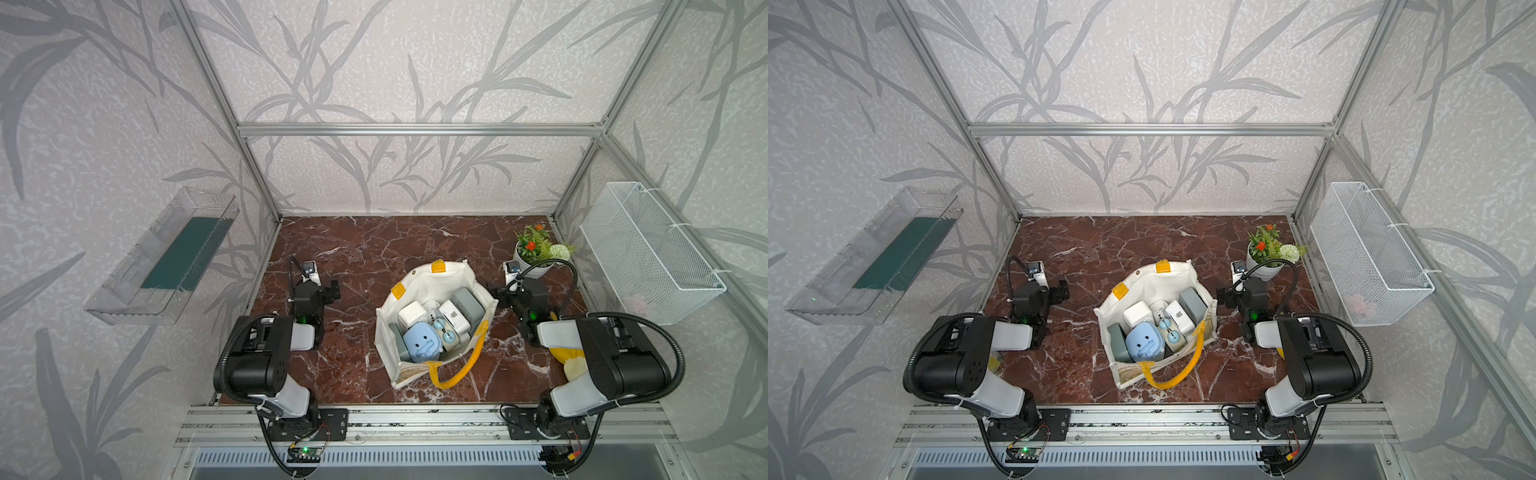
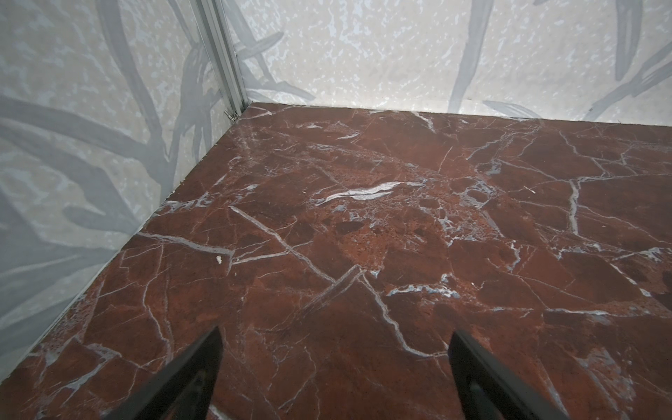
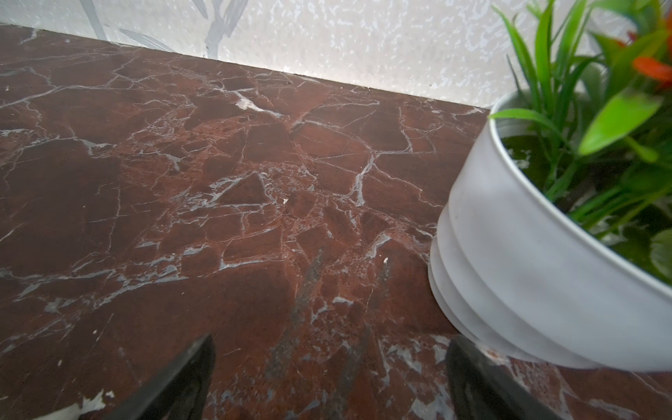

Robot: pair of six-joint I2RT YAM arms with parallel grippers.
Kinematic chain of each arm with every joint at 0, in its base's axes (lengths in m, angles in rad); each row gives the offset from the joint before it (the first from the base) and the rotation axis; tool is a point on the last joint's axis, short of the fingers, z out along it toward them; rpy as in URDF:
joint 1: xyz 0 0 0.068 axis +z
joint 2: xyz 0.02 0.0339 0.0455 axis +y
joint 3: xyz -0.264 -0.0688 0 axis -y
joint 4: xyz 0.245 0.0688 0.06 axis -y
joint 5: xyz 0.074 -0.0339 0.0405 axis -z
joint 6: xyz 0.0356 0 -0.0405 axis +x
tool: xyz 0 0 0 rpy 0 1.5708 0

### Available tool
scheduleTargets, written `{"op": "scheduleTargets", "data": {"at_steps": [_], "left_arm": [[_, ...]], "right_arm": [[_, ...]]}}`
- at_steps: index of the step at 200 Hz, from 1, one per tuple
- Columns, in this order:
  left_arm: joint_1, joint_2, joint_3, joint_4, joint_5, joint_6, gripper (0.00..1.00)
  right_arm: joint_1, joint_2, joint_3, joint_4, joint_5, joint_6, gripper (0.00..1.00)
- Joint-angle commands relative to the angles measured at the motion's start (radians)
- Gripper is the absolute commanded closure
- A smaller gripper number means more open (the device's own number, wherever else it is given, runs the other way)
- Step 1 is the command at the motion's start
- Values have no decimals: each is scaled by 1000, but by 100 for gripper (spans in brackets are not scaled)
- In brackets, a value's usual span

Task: Take the alarm clock out of the canvas bag
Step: Pick up the canvas bag from the center of the board.

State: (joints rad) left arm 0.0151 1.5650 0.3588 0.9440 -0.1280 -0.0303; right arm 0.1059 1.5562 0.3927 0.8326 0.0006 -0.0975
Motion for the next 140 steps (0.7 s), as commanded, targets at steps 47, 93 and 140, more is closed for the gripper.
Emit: {"op": "scheduleTargets", "data": {"at_steps": [47,93,140], "left_arm": [[10,-406,234,-761,-71,-177,1],[8,-533,413,-1037,196,-230,1],[-16,-535,539,-1228,363,-255,1]], "right_arm": [[0,-249,175,-530,61,131,1],[3,-439,315,-933,-130,259,7],[9,-618,321,-1062,-213,403,11]]}}
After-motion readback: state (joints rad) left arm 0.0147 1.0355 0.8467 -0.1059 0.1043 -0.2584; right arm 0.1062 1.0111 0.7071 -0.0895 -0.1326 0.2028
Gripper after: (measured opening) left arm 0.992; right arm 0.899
